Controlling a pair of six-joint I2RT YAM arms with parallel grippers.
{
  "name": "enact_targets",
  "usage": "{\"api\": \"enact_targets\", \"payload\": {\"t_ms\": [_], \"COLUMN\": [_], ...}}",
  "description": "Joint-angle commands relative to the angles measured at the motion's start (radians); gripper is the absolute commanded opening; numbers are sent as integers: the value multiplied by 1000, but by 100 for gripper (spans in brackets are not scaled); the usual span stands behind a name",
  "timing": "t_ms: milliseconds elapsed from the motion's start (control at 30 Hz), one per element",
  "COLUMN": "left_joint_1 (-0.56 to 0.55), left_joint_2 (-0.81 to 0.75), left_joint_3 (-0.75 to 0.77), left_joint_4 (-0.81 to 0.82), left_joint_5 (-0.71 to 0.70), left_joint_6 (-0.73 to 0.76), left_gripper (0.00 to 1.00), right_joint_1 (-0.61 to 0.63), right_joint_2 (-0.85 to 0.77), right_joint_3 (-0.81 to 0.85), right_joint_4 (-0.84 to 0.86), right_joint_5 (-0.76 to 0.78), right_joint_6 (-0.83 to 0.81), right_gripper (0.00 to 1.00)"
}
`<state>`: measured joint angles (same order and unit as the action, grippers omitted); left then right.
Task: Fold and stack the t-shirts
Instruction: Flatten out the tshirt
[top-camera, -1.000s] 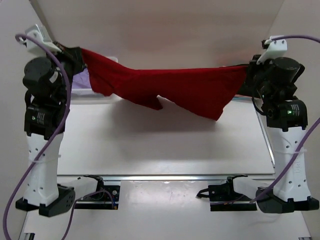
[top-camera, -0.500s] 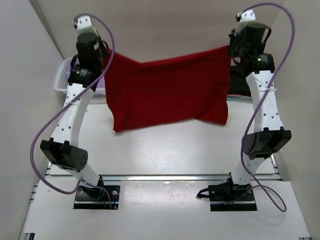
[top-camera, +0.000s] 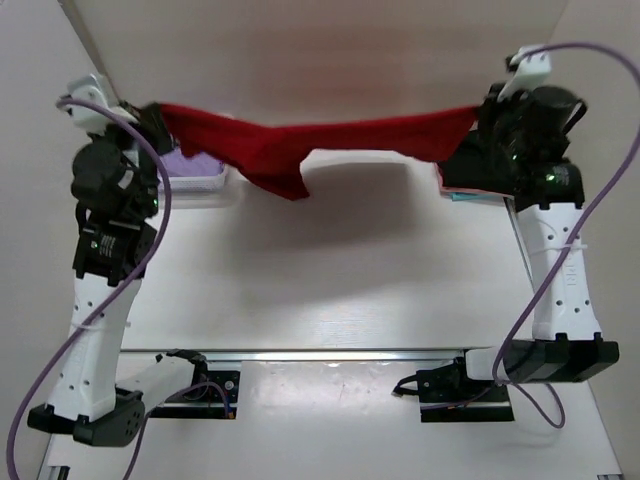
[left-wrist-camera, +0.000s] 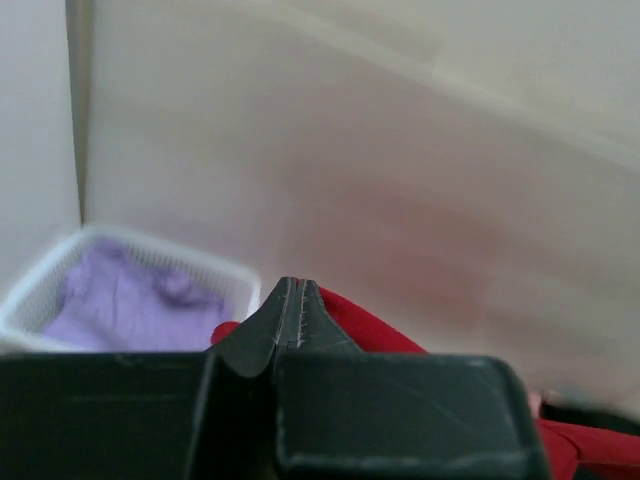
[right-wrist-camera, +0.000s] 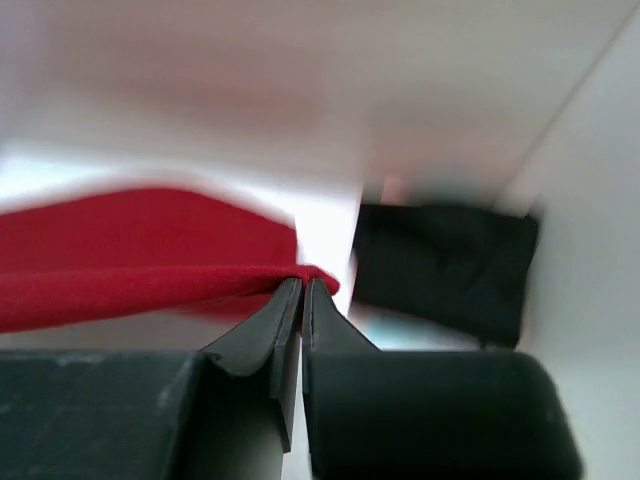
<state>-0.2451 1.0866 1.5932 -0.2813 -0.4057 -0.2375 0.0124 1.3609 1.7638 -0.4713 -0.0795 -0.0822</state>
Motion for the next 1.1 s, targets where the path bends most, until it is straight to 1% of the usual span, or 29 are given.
{"api": "enact_targets", "payload": {"t_ms": [0,33,67,100,133,200,267,367,433,467,533,567,633,667,700,733,767,800,833,867,900,933,967,1000,1033,1067], "left_joint_1": [23,32,36,40,29,29,49,69,75,75,57,59,30,30,38,38,46,46,46,46,46,46,50,47,31,24], "left_joint_2": [-54,-94,-137,-148,-180,-232,-295,-341,-308,-286,-205,-173,-52,16,62,143,204,258,304,326,358,363,354,345,317,299], "left_joint_3": [-177,-205,-261,-315,-361,-418,-453,-460,-446,-438,-429,-421,-408,-389,-363,-323,-305,-244,-157,-60,-6,81,135,163,175,182], "left_joint_4": [-110,-142,-172,-212,-231,-321,-373,-412,-382,-363,-274,-251,-158,-121,-95,-79,-56,-32,-26,-25,-18,-6,20,39,40,42], "left_joint_5": [74,105,135,152,162,188,182,136,120,126,128,114,101,111,131,136,140,143,139,143,136,146,171,177,141,125], "left_joint_6": [-49,-68,-80,-83,-101,-134,-146,-154,-155,-155,-189,-200,-230,-235,-238,-247,-250,-247,-243,-234,-208,-177,-151,-131,-106,-79], "left_gripper": [0,0,0,0,0,0,0,0,0,0,0,0,0,0,0,0,0,0,0,0,0,0,0,0,0,0], "right_joint_1": [6,8,11,20,29,32,27,18,20,23,21,17,-8,-11,-6,-41,-42,-43,-37,-37,-45,-48,-48,-32,-25,-23], "right_joint_2": [-90,-139,-160,-193,-225,-281,-359,-425,-428,-404,-344,-291,-176,-146,-76,7,51,132,191,245,286,302,319,301,267,247], "right_joint_3": [-252,-298,-379,-455,-490,-600,-645,-691,-664,-643,-607,-587,-569,-551,-509,-483,-390,-281,-153,-88,59,194,295,328,344,314], "right_joint_4": [11,10,5,-13,-44,-105,-173,-220,-208,-192,-147,-107,-37,12,46,56,56,40,16,-22,-51,-82,-110,-121,-104,-92], "right_joint_5": [36,37,52,63,72,76,76,109,127,127,112,86,50,32,17,4,-2,16,33,23,23,15,20,35,40,31], "right_joint_6": [9,16,25,27,48,78,127,125,121,119,136,147,177,183,185,188,177,153,141,131,136,136,131,119,116,122], "right_gripper": [0,0,0,0,0,0,0,0,0,0,0,0,0,0,0,0,0,0,0,0,0,0,0,0,0,0]}}
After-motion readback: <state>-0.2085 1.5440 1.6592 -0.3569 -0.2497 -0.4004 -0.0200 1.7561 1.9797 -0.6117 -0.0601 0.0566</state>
